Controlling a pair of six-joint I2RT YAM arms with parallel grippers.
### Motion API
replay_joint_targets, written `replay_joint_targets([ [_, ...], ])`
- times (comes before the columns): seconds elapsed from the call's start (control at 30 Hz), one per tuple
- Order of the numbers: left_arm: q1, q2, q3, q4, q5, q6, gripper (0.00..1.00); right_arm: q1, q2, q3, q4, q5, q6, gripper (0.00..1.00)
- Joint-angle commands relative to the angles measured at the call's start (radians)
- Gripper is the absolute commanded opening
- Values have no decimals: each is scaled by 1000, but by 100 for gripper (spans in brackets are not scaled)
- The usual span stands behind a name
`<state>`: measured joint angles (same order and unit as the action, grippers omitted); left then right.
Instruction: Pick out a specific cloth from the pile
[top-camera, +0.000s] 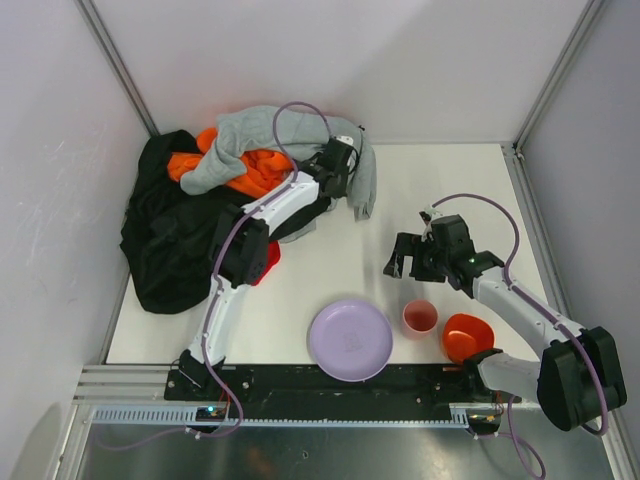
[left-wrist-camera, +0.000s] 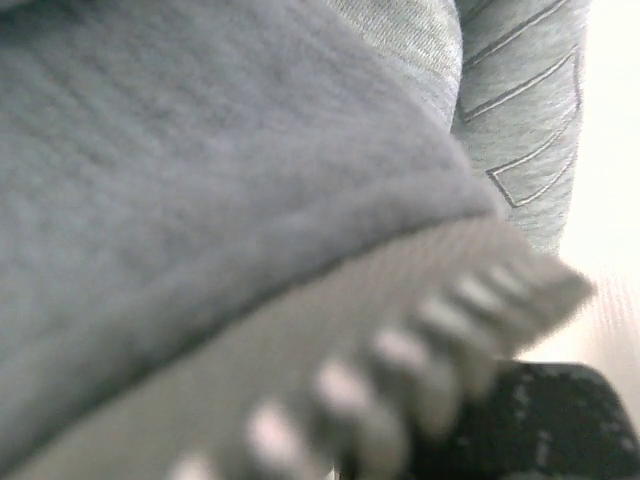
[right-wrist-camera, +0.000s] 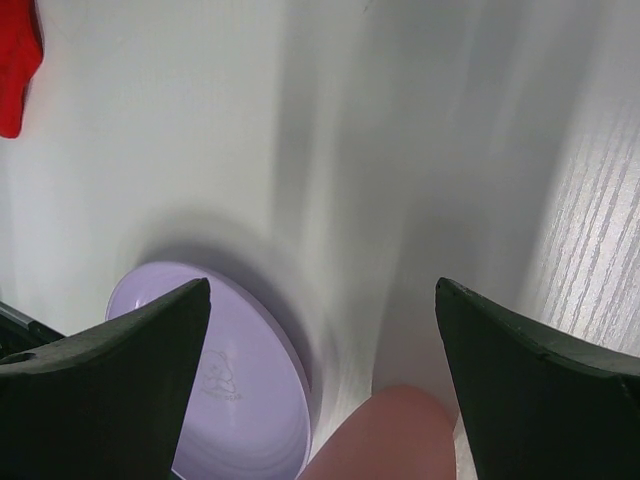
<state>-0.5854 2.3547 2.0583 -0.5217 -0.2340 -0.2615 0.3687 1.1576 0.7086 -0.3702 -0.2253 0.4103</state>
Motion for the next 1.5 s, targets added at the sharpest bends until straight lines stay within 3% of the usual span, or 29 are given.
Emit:
replay_joint_targets([
  [0.0, 34, -131, 86, 30, 70, -8, 1, 14, -10, 40, 4, 12, 6, 99],
  [0.27, 165, -252, 189, 30, 149, -80, 1, 23, -14, 40, 11, 16, 14, 99],
  [0.4, 230, -302, 243, 29, 120, -110, 1, 27, -14, 40, 12, 17, 16, 99],
  [0.8, 294, -363, 293, 29, -415, -14, 1, 38, 10, 40, 20, 16, 13, 99],
  [0.93, 294, -373, 231, 27, -541, 17, 1, 43, 23, 39, 26, 13, 14, 99],
  [1.1, 299, -415, 85, 29, -576, 8, 1, 50, 34, 40, 33, 13, 13, 99],
  [1.47, 444, -576, -309, 29, -431, -205, 1, 61, 45, 40, 36, 14, 16, 99],
])
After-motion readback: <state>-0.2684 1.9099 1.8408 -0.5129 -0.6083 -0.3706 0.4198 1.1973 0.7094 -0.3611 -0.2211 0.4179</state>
